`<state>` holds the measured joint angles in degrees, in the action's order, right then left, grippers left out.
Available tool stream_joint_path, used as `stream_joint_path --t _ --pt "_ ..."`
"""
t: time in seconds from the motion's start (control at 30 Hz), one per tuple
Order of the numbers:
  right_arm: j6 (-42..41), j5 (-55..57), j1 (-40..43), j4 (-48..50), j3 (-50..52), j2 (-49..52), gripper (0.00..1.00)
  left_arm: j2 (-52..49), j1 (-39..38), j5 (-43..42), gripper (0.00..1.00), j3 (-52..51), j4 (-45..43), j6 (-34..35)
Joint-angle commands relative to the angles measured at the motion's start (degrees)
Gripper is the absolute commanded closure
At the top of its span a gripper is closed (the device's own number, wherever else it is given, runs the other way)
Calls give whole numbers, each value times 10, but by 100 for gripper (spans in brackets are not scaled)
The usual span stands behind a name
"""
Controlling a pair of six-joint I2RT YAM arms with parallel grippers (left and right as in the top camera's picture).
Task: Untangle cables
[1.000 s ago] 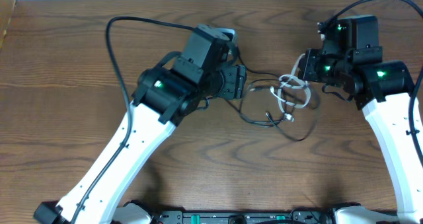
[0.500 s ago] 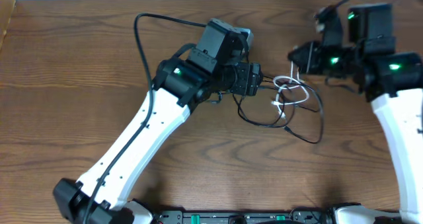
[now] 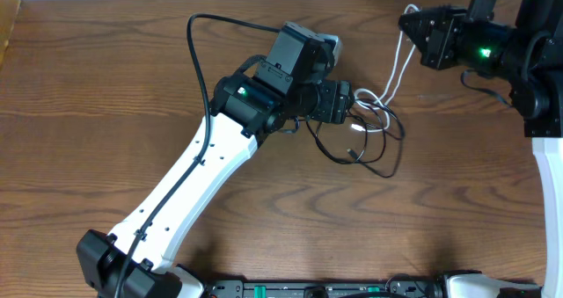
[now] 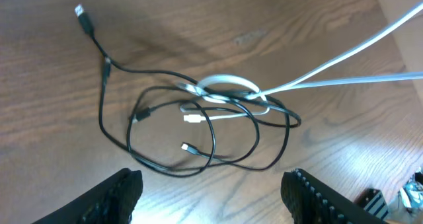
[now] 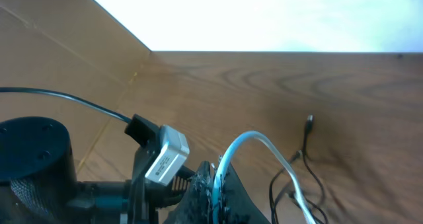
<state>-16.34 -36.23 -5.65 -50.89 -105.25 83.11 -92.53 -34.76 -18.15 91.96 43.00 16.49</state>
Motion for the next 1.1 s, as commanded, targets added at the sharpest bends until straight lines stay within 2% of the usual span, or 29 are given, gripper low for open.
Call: stream_joint_path --t 0.0,0.23,0.57,0.87,1.07 --pt "-30 -45 13 37 -14 -5 99 -4 0 -9 27 -1 -8 -8" --pt "-103 -90 75 154 -94 -5 99 -19 0 -9 27 -2 -7 -8" --pt "-83 -61 89 74 -116 9 99 -19 0 -9 27 -18 -25 -8" --pt "-124 -62 130 214 -160 7 99 -25 0 -9 27 -19 -28 -12" --pt "-126 -35 184 210 -209 7 99 -25 0 -9 27 -19 -28 -14"
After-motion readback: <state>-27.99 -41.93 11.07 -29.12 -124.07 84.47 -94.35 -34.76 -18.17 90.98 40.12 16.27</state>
